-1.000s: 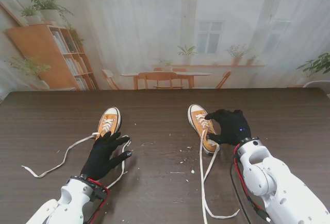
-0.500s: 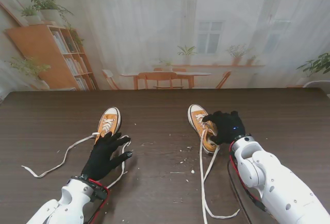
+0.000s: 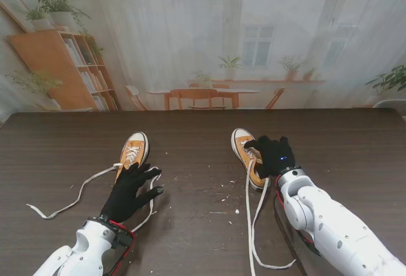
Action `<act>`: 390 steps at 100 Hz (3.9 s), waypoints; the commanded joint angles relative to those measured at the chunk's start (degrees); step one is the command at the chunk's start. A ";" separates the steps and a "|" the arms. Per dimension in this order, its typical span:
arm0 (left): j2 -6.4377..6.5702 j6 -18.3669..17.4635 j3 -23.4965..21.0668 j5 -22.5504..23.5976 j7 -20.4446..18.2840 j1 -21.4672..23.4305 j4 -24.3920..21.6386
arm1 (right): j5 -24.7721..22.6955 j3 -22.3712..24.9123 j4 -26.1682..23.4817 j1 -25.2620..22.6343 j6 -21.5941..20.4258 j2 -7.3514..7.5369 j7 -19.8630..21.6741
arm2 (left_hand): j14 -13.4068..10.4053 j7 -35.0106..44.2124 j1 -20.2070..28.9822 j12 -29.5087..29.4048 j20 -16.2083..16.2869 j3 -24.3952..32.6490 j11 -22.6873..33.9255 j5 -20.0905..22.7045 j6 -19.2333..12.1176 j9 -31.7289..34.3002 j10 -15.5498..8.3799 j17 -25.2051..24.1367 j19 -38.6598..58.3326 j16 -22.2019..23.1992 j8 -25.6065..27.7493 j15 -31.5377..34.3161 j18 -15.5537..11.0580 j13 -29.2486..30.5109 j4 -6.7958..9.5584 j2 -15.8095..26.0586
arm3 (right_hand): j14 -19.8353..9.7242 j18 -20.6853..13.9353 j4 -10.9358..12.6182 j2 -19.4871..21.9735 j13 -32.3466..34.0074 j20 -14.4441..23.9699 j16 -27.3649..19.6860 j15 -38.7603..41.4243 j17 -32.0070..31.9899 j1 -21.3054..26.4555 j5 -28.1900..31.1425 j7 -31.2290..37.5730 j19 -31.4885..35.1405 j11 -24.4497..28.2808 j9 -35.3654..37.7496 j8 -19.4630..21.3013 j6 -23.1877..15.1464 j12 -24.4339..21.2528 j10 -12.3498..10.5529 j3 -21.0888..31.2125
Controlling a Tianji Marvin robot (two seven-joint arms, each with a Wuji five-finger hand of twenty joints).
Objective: Tie the shoelaces into a bow on the shoes
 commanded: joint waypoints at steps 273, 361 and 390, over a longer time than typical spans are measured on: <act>-0.04 -2.39 -0.13 1.18 0.00 2.10 -2.72 | 8.31 -0.06 -16.68 -14.24 1.70 -6.17 -12.24 | -0.30 0.19 0.92 0.90 -0.41 0.26 -0.09 1.57 -0.65 0.26 -0.69 0.08 -0.50 0.35 0.70 -0.48 -2.48 0.99 0.13 -0.36 | 2.92 13.49 -1.61 1.65 15.96 4.83 6.00 6.52 16.64 -3.78 23.16 0.95 11.42 3.87 16.59 2.80 10.34 2.15 4.33 2.38; 0.06 0.77 1.84 1.70 -0.25 -1.05 0.12 | 17.86 12.26 -29.06 -26.57 8.63 -5.19 1.88 | -0.30 0.45 1.00 1.00 -0.46 0.31 0.02 1.90 -0.56 0.75 -0.63 0.34 -0.45 0.47 0.71 -0.35 -2.40 1.47 0.08 -0.48 | 7.91 14.89 -0.61 15.61 7.32 6.73 5.02 3.50 7.57 -11.00 17.98 -4.75 7.75 4.77 12.81 -1.19 26.67 2.57 10.17 -13.78; -0.04 0.09 1.16 1.55 0.15 -0.43 -0.26 | 18.95 8.04 -27.49 -22.72 14.98 -5.38 4.95 | -0.26 0.51 1.03 1.01 -0.48 0.35 0.02 1.96 -0.53 0.80 -0.49 0.40 -0.43 0.49 0.70 -0.35 -2.37 1.49 0.09 -0.52 | 9.09 15.95 -0.04 16.73 11.30 7.71 6.00 6.40 11.53 -11.47 26.49 -3.30 10.20 7.03 18.61 -0.57 29.63 3.17 11.46 -17.00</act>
